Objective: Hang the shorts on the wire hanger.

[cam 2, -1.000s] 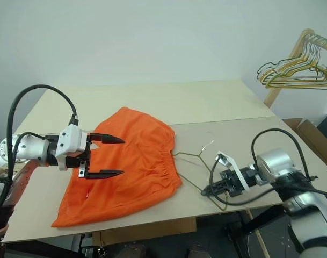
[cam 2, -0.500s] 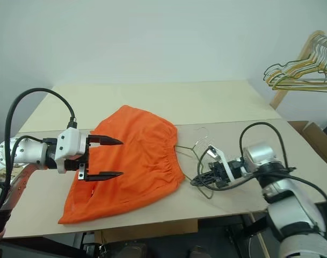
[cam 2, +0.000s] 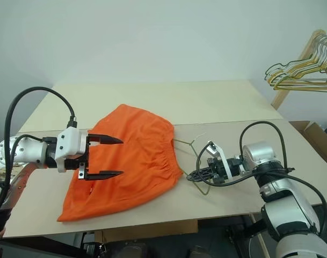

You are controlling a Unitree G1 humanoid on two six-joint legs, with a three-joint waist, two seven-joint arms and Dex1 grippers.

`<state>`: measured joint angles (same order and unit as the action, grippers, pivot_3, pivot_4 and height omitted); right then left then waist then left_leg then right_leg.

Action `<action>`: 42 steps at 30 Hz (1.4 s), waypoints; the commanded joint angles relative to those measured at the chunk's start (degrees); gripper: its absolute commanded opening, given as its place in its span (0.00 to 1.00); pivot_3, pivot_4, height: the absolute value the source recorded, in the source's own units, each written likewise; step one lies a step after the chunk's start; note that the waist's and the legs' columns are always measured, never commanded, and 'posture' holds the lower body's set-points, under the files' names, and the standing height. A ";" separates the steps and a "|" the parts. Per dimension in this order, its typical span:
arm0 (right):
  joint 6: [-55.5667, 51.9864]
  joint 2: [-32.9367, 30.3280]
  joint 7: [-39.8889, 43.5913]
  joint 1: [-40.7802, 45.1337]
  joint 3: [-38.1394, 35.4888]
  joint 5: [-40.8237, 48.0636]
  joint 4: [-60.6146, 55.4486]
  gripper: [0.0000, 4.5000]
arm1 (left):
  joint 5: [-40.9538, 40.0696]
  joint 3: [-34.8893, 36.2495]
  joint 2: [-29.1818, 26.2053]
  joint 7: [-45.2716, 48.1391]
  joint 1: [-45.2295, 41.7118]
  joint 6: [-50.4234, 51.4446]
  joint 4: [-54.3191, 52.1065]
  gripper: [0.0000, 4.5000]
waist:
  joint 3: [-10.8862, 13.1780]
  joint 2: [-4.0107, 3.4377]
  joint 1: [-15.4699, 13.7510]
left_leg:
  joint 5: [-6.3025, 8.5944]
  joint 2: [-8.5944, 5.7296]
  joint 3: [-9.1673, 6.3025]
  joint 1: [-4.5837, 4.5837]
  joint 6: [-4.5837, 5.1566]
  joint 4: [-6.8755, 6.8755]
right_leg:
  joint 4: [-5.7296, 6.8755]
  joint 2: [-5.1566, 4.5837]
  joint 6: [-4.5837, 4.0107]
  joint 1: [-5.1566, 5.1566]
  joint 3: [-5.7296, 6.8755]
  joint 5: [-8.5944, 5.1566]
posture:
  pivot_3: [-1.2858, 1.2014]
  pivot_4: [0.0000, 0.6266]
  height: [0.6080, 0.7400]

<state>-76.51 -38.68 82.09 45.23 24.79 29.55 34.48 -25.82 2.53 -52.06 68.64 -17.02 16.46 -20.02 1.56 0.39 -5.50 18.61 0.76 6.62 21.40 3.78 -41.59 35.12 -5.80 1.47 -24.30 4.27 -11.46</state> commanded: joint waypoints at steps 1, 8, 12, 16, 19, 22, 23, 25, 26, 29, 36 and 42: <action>1.73 -2.78 5.15 1.05 3.83 -0.45 -4.53 0.00 | 0.33 1.31 -0.61 0.06 -1.16 -1.31 -0.19 0.99 | 0.01 -0.01 -0.03 | 0.00 0.01 0.00 0.00 -0.01 0.00 | 0.02 0.00 0.00 -0.02 -0.01 0.00 | 0.63 0.00 1.00; -2.94 -11.36 6.78 -6.99 6.55 5.14 -24.32 0.00 | -0.24 2.39 -0.97 -0.48 0.46 -0.81 -1.55 0.99 | 0.02 -0.04 -1.04 | 0.03 0.06 -0.10 0.11 -0.01 0.01 | -0.01 0.00 -0.01 -0.06 0.06 -0.01 | 0.63 0.00 1.00; -5.13 -9.17 1.82 -6.52 3.74 5.28 -21.34 0.00 | -0.06 1.77 -0.75 -0.14 0.67 -1.09 -1.50 0.99 | 0.01 -0.02 -1.20 | 0.04 0.08 -0.06 0.07 0.00 -0.04 | -0.02 -0.03 -0.02 -0.05 0.01 0.00 | 0.62 0.00 1.00; -6.11 -3.33 -4.51 -3.30 -2.26 4.25 -10.31 0.00 | -0.01 0.94 -0.43 0.13 -0.73 -0.98 -0.95 0.99 | 0.00 -0.01 -1.45 | 0.05 0.13 -0.04 -0.02 -0.01 -0.04 | 0.01 0.02 -0.16 -0.01 0.00 0.09 | 0.62 0.00 1.00; -7.33 -1.14 -6.85 -2.66 -6.51 5.42 -6.79 0.00 | 0.03 0.91 -0.53 0.47 -0.95 -1.06 -0.78 0.99 | 0.00 -0.01 -1.83 | 0.04 0.11 -0.05 0.01 -0.02 -0.04 | 0.05 0.02 -0.18 -0.05 0.00 0.10 | 0.62 0.00 1.00; -7.97 0.07 -8.83 -3.85 -9.31 6.07 -6.02 0.00 | 0.19 0.93 -0.58 0.62 -0.99 -1.14 -0.80 0.99 | -0.01 -0.01 -1.83 | 0.04 0.09 -0.05 0.08 -0.01 -0.04 | 0.00 0.02 -0.17 -0.05 0.01 0.11 | 0.62 0.00 1.00; -8.18 0.27 -9.38 -4.40 -9.86 6.16 -6.25 0.00 | 0.25 0.96 -0.59 0.62 -1.00 -1.16 -0.81 0.99 | -0.01 -0.01 -1.80 | 0.04 0.07 -0.04 0.09 -0.01 -0.04 | 0.00 0.04 -0.17 -0.04 0.01 0.11 | 0.62 0.00 1.00; -8.25 -0.19 -9.23 -5.61 -11.05 7.15 -8.04 0.00 | 0.36 1.04 -0.64 0.67 -1.05 -1.26 -0.79 0.99 | -0.01 -0.01 -1.80 | 0.04 0.07 -0.05 0.15 -0.01 -0.04 | 0.03 0.12 -0.16 -0.04 0.03 0.11 | 0.62 0.00 1.00; -8.54 -0.29 -9.46 -5.58 -12.28 7.71 -8.02 0.00 | 0.38 1.08 -0.63 0.67 -1.08 -1.29 -0.78 0.99 | -0.01 -0.02 -1.79 | 0.04 0.08 -0.07 0.19 -0.01 -0.02 | 0.02 0.13 -0.16 -0.04 0.06 0.12 | 0.62 0.00 1.00; -8.05 -0.87 -10.16 -5.05 -12.94 7.55 -8.11 0.00 | 0.49 0.70 -0.18 0.43 -0.94 -1.16 -1.11 0.99 | -0.01 -0.02 -1.55 | 0.04 0.08 -0.07 0.27 -0.01 -0.02 | 0.00 0.15 -0.14 -0.08 0.09 0.12 | 0.62 0.00 1.00; -8.93 -3.89 -8.36 -7.17 -9.50 9.19 -15.70 0.00 | 0.47 -2.95 2.07 -1.08 1.32 1.33 -3.49 0.99 | -0.02 -0.07 -1.52 | 0.02 0.10 -0.06 0.12 -0.05 -0.02 | -0.10 0.15 -0.14 -0.04 0.04 0.11 | 0.61 0.00 1.00; -7.66 0.30 -14.02 -4.12 -12.63 6.33 -7.54 0.00 | -0.15 -4.20 3.47 -1.69 0.98 2.28 -4.20 0.99 | -0.04 -0.05 -1.06 | 0.02 0.12 -0.03 0.10 -0.04 -0.05 | -0.09 0.16 -0.15 -0.04 0.00 0.12 | 0.60 0.00 1.00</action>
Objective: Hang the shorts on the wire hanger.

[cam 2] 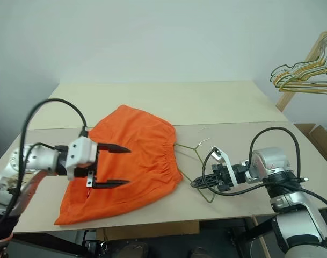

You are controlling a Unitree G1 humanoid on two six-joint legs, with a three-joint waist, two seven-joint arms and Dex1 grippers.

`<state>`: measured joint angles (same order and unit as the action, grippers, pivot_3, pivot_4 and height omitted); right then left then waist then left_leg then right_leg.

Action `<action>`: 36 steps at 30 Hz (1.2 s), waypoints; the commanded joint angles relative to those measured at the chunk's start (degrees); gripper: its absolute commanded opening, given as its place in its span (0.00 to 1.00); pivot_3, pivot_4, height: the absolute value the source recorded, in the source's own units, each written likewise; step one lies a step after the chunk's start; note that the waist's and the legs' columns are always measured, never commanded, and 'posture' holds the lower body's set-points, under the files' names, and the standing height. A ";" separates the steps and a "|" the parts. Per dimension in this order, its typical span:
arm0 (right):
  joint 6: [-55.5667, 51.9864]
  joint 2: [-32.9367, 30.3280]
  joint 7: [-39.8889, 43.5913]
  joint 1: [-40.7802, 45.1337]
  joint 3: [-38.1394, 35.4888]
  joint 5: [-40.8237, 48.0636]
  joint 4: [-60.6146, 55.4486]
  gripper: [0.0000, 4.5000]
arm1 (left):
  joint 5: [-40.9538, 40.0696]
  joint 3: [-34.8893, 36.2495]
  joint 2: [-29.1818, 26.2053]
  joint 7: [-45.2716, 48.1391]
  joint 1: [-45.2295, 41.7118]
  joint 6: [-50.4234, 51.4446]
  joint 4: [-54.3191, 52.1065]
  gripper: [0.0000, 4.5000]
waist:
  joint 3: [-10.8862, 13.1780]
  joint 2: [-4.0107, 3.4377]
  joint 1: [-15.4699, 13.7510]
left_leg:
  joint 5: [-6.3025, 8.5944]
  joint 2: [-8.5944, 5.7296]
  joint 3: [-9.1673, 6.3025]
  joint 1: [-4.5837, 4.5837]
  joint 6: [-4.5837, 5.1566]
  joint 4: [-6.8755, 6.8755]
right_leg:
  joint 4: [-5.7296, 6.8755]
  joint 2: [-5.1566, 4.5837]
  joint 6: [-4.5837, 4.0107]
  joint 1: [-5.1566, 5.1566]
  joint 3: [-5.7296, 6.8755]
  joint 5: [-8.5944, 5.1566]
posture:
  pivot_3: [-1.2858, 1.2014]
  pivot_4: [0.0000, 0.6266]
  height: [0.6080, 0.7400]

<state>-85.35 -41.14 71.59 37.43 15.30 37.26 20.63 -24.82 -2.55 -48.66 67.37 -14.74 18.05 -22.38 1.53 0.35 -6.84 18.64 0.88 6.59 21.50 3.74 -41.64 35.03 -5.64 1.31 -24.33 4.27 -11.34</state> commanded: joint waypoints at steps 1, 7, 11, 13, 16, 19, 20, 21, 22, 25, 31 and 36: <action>2.06 4.16 -4.85 4.78 -3.02 -2.61 9.08 0.00 | -1.02 0.81 -0.04 -0.15 -1.63 0.48 -1.52 0.99 | -0.01 0.00 0.51 | 0.00 0.00 0.03 -0.08 0.00 0.00 | 0.01 0.01 0.00 0.04 -0.05 0.00 | 0.60 0.00 1.00; 5.71 6.56 -1.40 7.94 -0.30 -3.88 13.45 0.00 | -0.78 1.53 -0.68 0.68 -2.61 0.38 -0.65 0.99 | -0.01 -0.02 1.03 | -0.01 -0.01 0.02 -0.08 -0.02 0.03 | 0.06 0.02 -0.01 0.02 -0.08 0.00 | 0.61 0.00 1.00; 7.42 7.58 1.28 10.04 1.43 -4.79 15.55 0.00 | -0.63 2.15 -1.07 0.66 -1.86 0.21 -1.01 0.99 | -0.01 -0.02 1.37 | 0.00 -0.02 0.02 -0.02 0.01 0.04 | 0.08 0.03 0.01 0.02 -0.08 0.01 | 0.61 0.00 1.00; 8.11 8.03 2.74 10.83 1.88 -4.94 16.61 0.00 | -0.66 2.43 -1.16 0.43 -1.52 0.34 -1.42 0.99 | -0.01 -0.02 1.37 | 0.00 -0.01 0.02 -0.03 0.01 0.04 | 0.07 0.03 0.01 0.02 -0.07 0.00 | 0.62 0.00 1.00; 8.92 8.61 4.96 11.49 3.22 -5.91 18.59 0.00 | -0.58 3.00 -1.29 0.17 -0.81 0.27 -1.91 0.99 | -0.01 -0.02 1.35 | -0.01 0.01 0.02 -0.06 -0.01 0.05 | 0.07 0.06 0.00 0.02 -0.07 0.00 | 0.62 0.00 1.00; 9.92 8.08 8.73 11.00 6.44 -6.76 17.91 0.00 | -0.52 3.50 -1.55 0.08 -0.21 0.17 -2.22 0.99 | 0.00 -0.03 1.30 | -0.01 0.01 0.02 -0.06 -0.02 0.05 | 0.08 0.06 0.00 0.01 -0.07 0.00 | 0.63 0.00 1.00; 10.11 7.73 10.12 10.76 7.28 -6.78 17.23 0.00 | -0.58 3.67 -1.67 0.07 -0.08 0.17 -2.31 0.99 | 0.00 -0.03 1.27 | -0.01 0.01 0.02 -0.04 -0.02 0.05 | 0.08 0.06 0.00 0.00 -0.07 0.00 | 0.63 0.00 1.00; 10.38 7.30 11.56 10.63 8.24 -6.81 16.44 0.00 | -0.66 3.85 -1.80 0.08 0.04 0.19 -2.39 0.99 | 0.00 -0.03 1.24 | -0.01 0.00 0.02 -0.04 -0.02 0.05 | 0.08 0.06 0.00 0.00 -0.07 0.00 | 0.63 0.00 1.00; 10.90 7.21 12.30 10.78 8.90 -7.30 16.47 0.00 | -0.71 3.97 -1.92 0.13 0.09 0.17 -2.40 0.99 | 0.00 -0.03 1.23 | -0.01 0.00 0.02 -0.03 -0.02 0.05 | 0.08 0.06 0.00 0.00 -0.06 0.00 | 0.63 0.00 1.00; 12.29 9.35 10.25 12.88 7.19 -9.18 21.95 0.00 | -0.71 4.08 -2.06 0.18 0.12 0.16 -2.34 0.99 | 0.00 -0.03 1.25 | -0.01 0.00 0.02 -0.04 -0.02 0.05 | 0.08 0.06 0.00 0.01 -0.06 0.00 | 0.63 0.00 1.00; 16.98 15.84 -0.61 17.89 -3.28 -11.35 35.29 0.00 | -0.52 3.87 -1.99 0.34 -0.25 -0.02 -2.14 0.99 | 0.00 -0.03 1.37 | -0.12 0.00 0.05 -0.15 -0.24 0.27 | 0.13 0.09 -0.01 0.00 -0.07 0.00 | 0.63 0.00 1.00; 19.57 17.15 -1.66 17.36 -7.23 -11.87 34.24 0.00 | -0.45 3.97 -2.05 0.42 -0.49 -0.10 -1.84 0.99 | 0.00 -0.04 1.25 | -0.23 -0.01 0.04 -0.20 -0.41 0.67 | 0.11 0.14 -0.05 -0.04 -0.02 -0.02 | 0.63 0.00 1.00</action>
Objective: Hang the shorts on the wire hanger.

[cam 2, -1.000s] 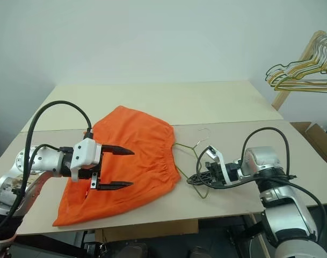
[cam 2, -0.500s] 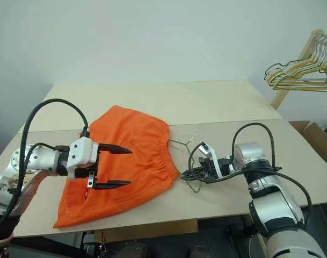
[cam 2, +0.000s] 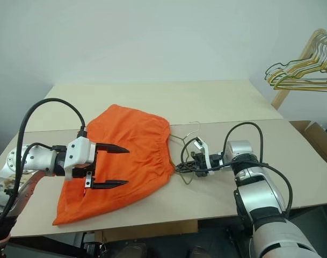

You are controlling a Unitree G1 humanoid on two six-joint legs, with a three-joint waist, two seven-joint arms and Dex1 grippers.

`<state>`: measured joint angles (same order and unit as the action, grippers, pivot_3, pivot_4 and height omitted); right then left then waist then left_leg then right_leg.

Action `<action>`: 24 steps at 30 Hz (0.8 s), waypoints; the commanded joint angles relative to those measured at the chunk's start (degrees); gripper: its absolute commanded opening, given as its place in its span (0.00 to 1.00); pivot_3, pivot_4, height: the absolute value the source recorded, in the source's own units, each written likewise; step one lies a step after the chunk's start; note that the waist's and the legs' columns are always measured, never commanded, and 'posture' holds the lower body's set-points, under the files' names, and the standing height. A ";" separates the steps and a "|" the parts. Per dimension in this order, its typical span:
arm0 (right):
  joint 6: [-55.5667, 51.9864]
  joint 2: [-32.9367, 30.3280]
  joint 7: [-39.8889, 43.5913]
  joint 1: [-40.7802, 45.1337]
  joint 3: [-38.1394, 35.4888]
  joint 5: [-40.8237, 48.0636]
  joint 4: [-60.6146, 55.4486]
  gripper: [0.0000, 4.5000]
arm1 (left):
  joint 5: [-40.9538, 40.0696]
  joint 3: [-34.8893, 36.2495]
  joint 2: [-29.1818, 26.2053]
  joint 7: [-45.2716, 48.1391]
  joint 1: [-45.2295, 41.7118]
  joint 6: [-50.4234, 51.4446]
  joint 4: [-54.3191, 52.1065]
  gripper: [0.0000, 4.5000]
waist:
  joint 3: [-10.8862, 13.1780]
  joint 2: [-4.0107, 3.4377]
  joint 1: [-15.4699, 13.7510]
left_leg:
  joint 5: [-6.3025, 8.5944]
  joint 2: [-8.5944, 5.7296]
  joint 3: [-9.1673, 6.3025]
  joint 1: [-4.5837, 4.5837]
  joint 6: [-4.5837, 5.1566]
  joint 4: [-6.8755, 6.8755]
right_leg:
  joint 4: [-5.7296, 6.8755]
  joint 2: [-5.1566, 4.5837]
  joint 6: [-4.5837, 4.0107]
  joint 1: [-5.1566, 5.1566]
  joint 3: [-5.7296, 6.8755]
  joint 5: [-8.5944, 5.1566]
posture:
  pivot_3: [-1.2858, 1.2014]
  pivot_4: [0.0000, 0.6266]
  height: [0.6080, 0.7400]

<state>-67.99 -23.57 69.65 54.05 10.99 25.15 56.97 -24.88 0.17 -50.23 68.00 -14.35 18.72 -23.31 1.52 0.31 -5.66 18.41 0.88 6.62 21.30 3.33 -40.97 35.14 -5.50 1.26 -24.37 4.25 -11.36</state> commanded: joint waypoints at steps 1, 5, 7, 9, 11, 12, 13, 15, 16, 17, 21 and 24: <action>2.72 -0.64 0.56 0.30 -3.37 0.19 -3.21 0.00 | -0.45 1.35 -0.54 -0.17 -0.85 -0.75 -0.91 0.99 | 0.00 0.00 0.10 | -0.01 -0.01 0.00 0.00 -0.01 0.02 | -0.01 0.00 0.00 0.00 0.00 0.00 | 0.62 0.00 1.00; 10.19 -1.07 -8.59 -4.54 -6.79 -1.70 -17.51 0.00 | -0.34 1.54 -0.72 -0.18 -0.76 -0.78 -0.87 0.99 | 0.00 -0.01 0.15 | -0.02 0.00 0.01 -0.01 -0.03 0.02 | -0.01 0.00 0.00 0.02 0.00 0.00 | 0.62 0.00 1.00; 14.18 -1.10 -14.46 -7.85 -7.90 -3.53 -27.47 0.00 | -0.32 1.52 -0.68 -0.23 -0.88 -0.78 -0.75 0.99 | 0.01 -0.02 0.18 | -0.04 0.01 0.01 -0.02 -0.07 0.03 | 0.00 0.00 0.01 0.00 0.00 0.00 | 0.62 0.00 1.00; 16.59 -1.70 -17.61 -10.51 -8.73 -4.45 -35.08 0.00 | -0.22 1.34 -0.56 -0.25 -1.15 -0.85 -0.53 0.99 | 0.01 -0.03 0.25 | -0.06 0.02 0.00 -0.03 -0.12 0.08 | 0.01 0.00 0.00 -0.02 0.01 -0.01 | 0.61 0.00 1.00; 20.43 -2.32 -20.68 -13.14 -9.52 -5.81 -41.58 0.00 | -0.02 1.07 -0.43 -0.09 -1.59 -1.16 -0.05 0.99 | 0.02 -0.04 0.26 | -0.08 0.02 0.01 -0.03 -0.16 0.11 | 0.00 0.01 0.00 -0.04 0.00 -0.01 | 0.61 0.00 1.00; 23.25 -2.77 -22.36 -14.35 -9.81 -7.00 -44.91 0.00 | 0.19 0.86 -0.34 0.06 -2.08 -1.45 0.48 0.99 | 0.02 -0.04 0.26 | -0.08 0.02 0.01 -0.05 -0.16 0.12 | -0.01 0.01 -0.01 -0.03 0.00 -0.01 | 0.61 0.00 1.00; 25.04 -3.06 -23.53 -15.14 -9.95 -7.73 -47.05 0.00 | 0.34 0.72 -0.27 0.16 -2.42 -1.64 0.86 0.99 | 0.02 -0.04 0.23 | -0.09 0.01 0.01 -0.04 -0.16 0.12 | -0.02 0.01 -0.01 -0.03 0.00 -0.01 | 0.61 0.00 1.00; 30.70 -4.74 -25.08 -16.46 -9.59 -10.25 -51.87 0.00 | 0.62 0.44 -0.10 0.41 -3.55 -2.10 1.99 0.99 | 0.02 -0.04 0.41 | -0.09 0.01 0.04 -0.07 -0.16 0.12 | -0.03 0.01 0.00 -0.02 0.00 -0.02 | 0.59 0.00 1.00; 32.62 -5.49 -25.43 -16.80 -9.42 -11.10 -53.49 0.00 | 0.91 0.28 -0.02 0.58 -4.40 -2.64 2.86 0.99 | 0.04 -0.06 0.46 | -0.09 0.01 0.05 -0.08 -0.16 0.12 | -0.05 0.01 0.00 -0.01 0.00 -0.02 | 0.59 0.00 1.00; 34.51 -6.23 -25.62 -17.01 -9.29 -11.88 -54.95 0.00 | 1.27 0.13 0.07 0.72 -5.39 -3.33 3.93 0.99 | 0.04 -0.06 0.51 | -0.09 0.01 0.06 -0.08 -0.16 0.12 | -0.07 0.01 0.00 -0.01 0.00 -0.03 | 0.59 0.00 1.00; 42.29 -12.81 -21.06 -17.41 -6.25 -15.84 -60.84 0.00 | 3.33 -0.51 0.41 1.84 -11.83 -6.77 9.82 0.99 | 0.05 -0.07 1.23 | -0.12 0.01 0.19 -0.14 -0.20 0.12 | -0.16 0.02 -0.02 0.01 0.00 -0.05 | 0.57 0.00 1.00; 43.29 -16.88 -16.26 -16.88 -4.87 -15.45 -63.71 0.00 | 4.03 -0.75 0.69 3.34 -17.87 -8.84 15.04 0.99 | 0.04 -0.06 2.35 | -0.13 0.03 0.25 -0.20 -0.19 0.12 | -0.16 0.04 -0.04 0.08 0.00 -0.06 | 0.57 0.00 1.00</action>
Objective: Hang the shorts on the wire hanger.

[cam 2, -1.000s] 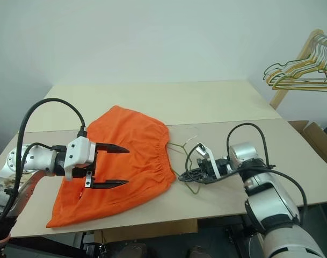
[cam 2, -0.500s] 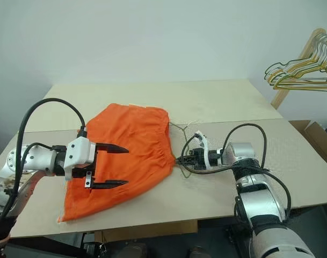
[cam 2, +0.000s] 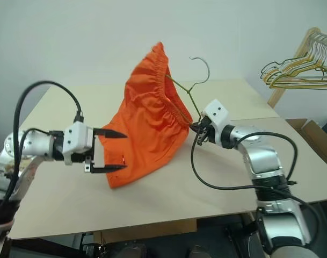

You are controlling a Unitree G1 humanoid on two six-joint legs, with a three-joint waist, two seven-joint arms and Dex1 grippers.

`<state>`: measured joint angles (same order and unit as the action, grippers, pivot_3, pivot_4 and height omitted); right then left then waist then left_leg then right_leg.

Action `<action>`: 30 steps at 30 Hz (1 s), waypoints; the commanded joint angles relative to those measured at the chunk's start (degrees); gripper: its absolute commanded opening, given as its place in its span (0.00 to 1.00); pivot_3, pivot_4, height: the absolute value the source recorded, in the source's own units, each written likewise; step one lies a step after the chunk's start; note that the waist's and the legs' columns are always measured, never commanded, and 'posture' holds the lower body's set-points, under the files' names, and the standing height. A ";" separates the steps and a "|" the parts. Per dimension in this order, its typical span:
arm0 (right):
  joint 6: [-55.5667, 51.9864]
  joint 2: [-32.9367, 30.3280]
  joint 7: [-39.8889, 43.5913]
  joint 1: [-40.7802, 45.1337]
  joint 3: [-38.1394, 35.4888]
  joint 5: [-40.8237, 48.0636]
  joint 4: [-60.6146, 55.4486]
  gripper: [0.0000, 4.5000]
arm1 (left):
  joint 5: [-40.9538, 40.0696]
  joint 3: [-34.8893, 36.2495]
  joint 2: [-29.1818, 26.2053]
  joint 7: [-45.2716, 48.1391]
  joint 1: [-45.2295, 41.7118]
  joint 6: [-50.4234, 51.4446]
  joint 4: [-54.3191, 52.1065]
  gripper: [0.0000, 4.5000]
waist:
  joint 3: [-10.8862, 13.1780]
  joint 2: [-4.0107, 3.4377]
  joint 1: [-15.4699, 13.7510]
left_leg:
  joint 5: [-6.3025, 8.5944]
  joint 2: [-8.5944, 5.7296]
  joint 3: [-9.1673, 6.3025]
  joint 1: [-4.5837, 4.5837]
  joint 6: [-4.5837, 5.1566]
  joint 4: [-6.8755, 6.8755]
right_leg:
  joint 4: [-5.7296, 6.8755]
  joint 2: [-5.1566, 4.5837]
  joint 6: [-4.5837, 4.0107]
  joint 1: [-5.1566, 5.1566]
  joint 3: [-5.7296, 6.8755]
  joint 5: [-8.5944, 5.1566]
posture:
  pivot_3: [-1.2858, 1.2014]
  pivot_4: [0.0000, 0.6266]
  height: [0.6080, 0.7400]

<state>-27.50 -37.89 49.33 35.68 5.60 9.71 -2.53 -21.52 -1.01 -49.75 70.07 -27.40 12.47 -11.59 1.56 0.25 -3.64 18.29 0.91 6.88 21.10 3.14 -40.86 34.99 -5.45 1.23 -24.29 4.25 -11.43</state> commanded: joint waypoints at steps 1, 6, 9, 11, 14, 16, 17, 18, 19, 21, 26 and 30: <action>3.55 -3.69 5.38 1.60 1.04 -0.24 -4.88 0.00 | 0.90 0.35 0.29 1.79 -6.57 -3.26 4.85 0.99 | 0.01 0.01 0.80 | 0.00 0.01 0.00 -0.01 0.00 -0.02 | 0.01 0.01 -0.01 0.02 -0.01 0.00 | 0.56 0.00 1.00; 1.12 -8.64 12.16 4.47 4.79 -0.72 -7.90 0.00 | -0.17 -0.01 1.07 7.26 -17.11 -5.91 11.46 0.99 | 0.01 0.01 2.71 | -0.01 0.04 0.02 0.00 0.01 -0.03 | 0.02 0.03 -0.03 -0.03 -0.02 -0.01 | 0.54 0.00 1.00; -0.28 -8.82 13.61 6.23 5.64 -0.15 -8.14 0.00 | -1.04 -0.54 1.74 11.19 -21.65 -6.40 13.93 0.99 | 0.01 0.01 3.47 | -0.01 0.04 -0.02 0.00 0.02 -0.04 | 0.04 0.03 -0.03 -0.02 -0.04 -0.01 | 0.54 0.00 1.00; -2.65 -8.43 14.14 7.63 6.47 0.12 -8.20 0.00 | -0.67 -1.05 2.54 13.37 -24.66 -7.19 16.31 0.99 | 0.00 0.01 3.81 | -0.01 0.04 -0.02 -0.01 0.02 -0.06 | 0.05 0.03 -0.03 -0.01 -0.05 -0.01 | 0.54 0.00 1.00; -5.32 -8.17 14.87 8.50 8.43 -0.34 -8.94 0.00 | 1.72 -2.69 3.67 16.16 -29.59 -10.60 21.91 0.99 | 0.00 0.01 4.08 | -0.01 0.05 -0.02 0.00 0.03 -0.10 | 0.06 0.03 -0.03 -0.02 -0.05 -0.01 | 0.54 0.00 1.00; -6.14 -8.32 15.31 8.12 9.39 -0.55 -9.57 0.00 | 2.99 -3.32 4.14 17.37 -32.13 -12.28 25.74 0.99 | 0.00 0.02 4.15 | -0.01 0.04 -0.02 0.00 0.03 -0.12 | 0.07 0.02 -0.03 -0.01 -0.05 -0.01 | 0.53 0.00 1.00; -6.47 -8.44 15.31 7.90 9.79 -0.75 -9.83 0.00 | 3.63 -3.56 4.25 18.12 -33.35 -13.22 27.74 0.99 | 0.00 0.01 4.21 | -0.01 0.04 -0.02 0.01 0.03 -0.12 | 0.07 0.02 -0.03 -0.02 -0.05 -0.01 | 0.53 0.00 1.00; -6.98 -8.63 15.33 7.82 10.11 -0.91 -10.04 0.00 | 4.37 -3.95 4.15 19.13 -34.56 -14.21 29.80 0.99 | 0.00 0.02 4.30 | -0.01 0.03 -0.03 0.01 0.04 -0.11 | 0.08 0.02 -0.03 -0.02 -0.05 -0.01 | 0.53 0.00 1.00; -7.44 -8.83 15.49 7.79 10.37 -0.94 -10.14 0.00 | 5.27 -4.49 4.04 20.28 -35.70 -15.42 31.87 0.99 | 0.00 0.02 4.35 | -0.01 0.04 -0.03 0.02 0.04 -0.10 | 0.09 0.02 -0.03 -0.03 -0.05 -0.01 | 0.53 0.00 1.00; -7.83 -9.21 15.93 7.77 10.63 -0.85 -10.37 0.00 | 6.42 -6.39 3.62 22.03 -37.74 -18.35 35.81 0.99 | 0.00 0.02 4.39 | 0.00 0.03 -0.02 0.05 0.05 -0.11 | 0.11 0.02 -0.03 -0.06 -0.05 -0.01 | 0.53 0.00 1.00; -8.40 -9.78 17.68 8.97 11.64 -0.96 -10.30 0.00 | 2.27 -23.06 -1.92 22.43 -42.94 -24.29 42.06 0.99 | 0.01 0.02 4.36 | 0.02 0.04 -0.10 0.06 0.08 -0.11 | 0.11 0.01 -0.03 -0.10 -0.08 -0.01 | 0.54 0.00 1.00; -8.66 -9.77 18.19 9.71 12.45 -1.56 -10.30 0.00 | 1.32 -31.69 -2.62 22.43 -47.10 -29.50 47.56 0.99 | 0.01 0.02 4.27 | 0.06 0.04 -0.11 0.07 0.15 -0.14 | 0.11 0.00 -0.03 -0.18 -0.21 -0.01 | 0.53 0.00 1.00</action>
<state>-35.73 -47.05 67.39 43.32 19.39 8.52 -11.10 -19.22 -30.45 -51.92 92.25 -71.84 -14.32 34.03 1.57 0.27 0.63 18.37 0.96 6.77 21.19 3.34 -41.04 35.10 -5.45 1.20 -24.49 4.04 -11.44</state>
